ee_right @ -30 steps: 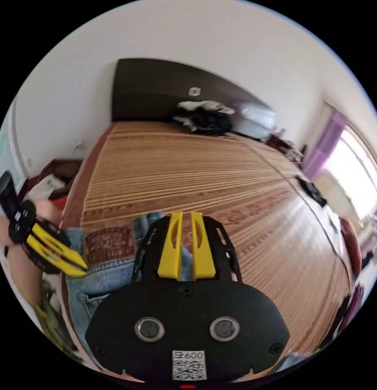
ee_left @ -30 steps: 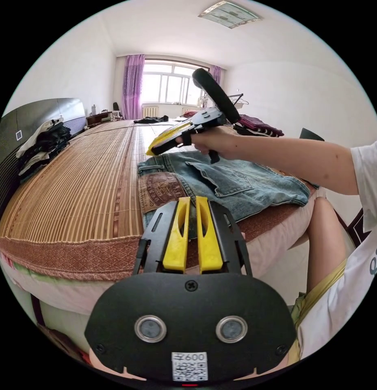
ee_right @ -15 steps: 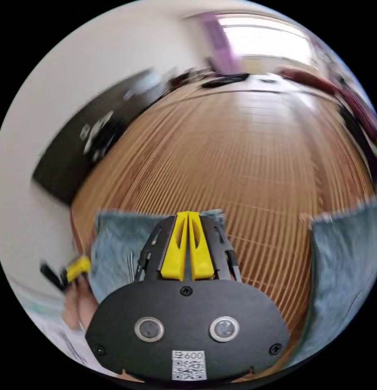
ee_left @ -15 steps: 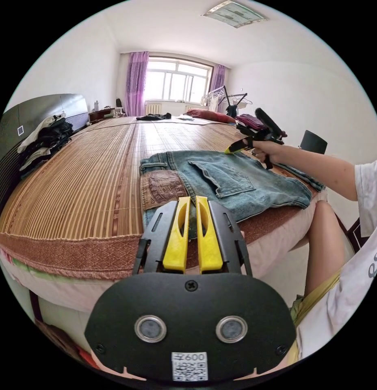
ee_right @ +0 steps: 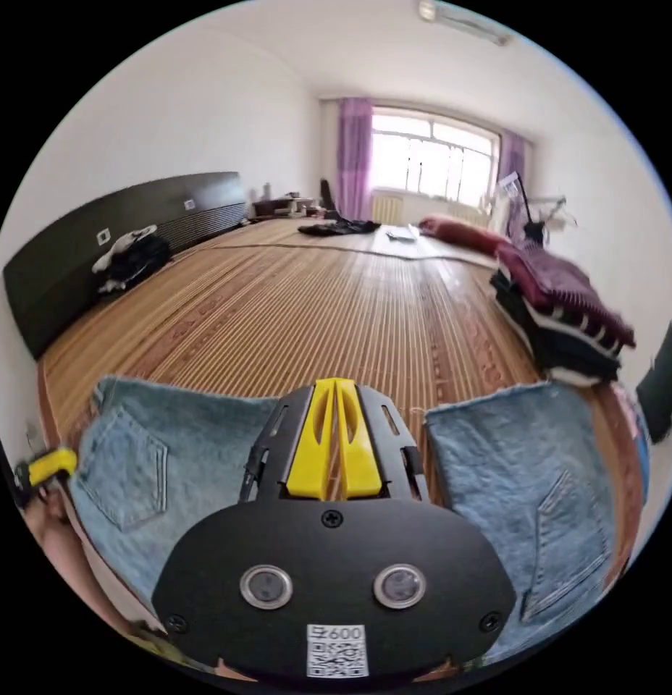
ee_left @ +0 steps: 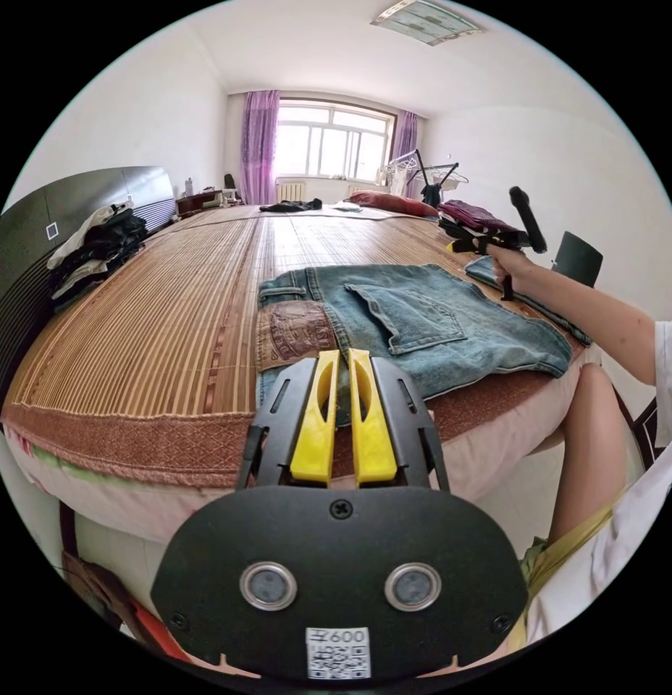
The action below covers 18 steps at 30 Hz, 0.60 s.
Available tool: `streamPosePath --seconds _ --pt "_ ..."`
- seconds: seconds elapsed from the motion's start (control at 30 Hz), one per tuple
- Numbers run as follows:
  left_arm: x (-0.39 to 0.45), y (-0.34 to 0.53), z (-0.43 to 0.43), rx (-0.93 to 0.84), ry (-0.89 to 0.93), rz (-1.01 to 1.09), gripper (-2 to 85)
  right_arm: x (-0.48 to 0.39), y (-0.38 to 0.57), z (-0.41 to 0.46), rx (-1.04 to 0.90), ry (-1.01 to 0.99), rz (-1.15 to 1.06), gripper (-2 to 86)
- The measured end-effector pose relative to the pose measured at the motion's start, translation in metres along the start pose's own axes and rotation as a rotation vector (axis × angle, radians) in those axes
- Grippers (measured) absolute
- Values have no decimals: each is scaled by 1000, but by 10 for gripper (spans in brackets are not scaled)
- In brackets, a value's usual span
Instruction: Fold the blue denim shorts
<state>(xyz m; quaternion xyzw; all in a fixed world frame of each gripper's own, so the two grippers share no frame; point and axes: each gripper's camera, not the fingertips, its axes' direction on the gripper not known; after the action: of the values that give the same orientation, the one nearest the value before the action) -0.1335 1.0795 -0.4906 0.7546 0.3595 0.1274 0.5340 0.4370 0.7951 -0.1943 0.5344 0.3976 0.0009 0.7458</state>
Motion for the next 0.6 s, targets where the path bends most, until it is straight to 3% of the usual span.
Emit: streamPosePath --seconds 0.07,0.1,0.17,0.23,0.4,0.53,0.6 --pt "12 8 2 23 -31 2 34 -15 35 -53 -34 -124 -136 -5" --pt "20 14 3 41 -54 12 36 -15 46 -67 -44 -187 -151 -4" --pt "34 21 2 67 -98 39 40 -2 88 -119 -140 -507 -145 4" --pt "51 27 -3 100 -170 92 49 12 123 -161 -156 -610 -113 30" --pt "139 59 -60 386 -195 167 85 17 214 -263 -24 -435 -98 65" --pt "217 66 -60 342 -87 323 90 -1 246 -263 -80 -314 -160 66" --pt "255 71 -52 312 24 373 94 6 243 -255 -135 -366 -116 53"
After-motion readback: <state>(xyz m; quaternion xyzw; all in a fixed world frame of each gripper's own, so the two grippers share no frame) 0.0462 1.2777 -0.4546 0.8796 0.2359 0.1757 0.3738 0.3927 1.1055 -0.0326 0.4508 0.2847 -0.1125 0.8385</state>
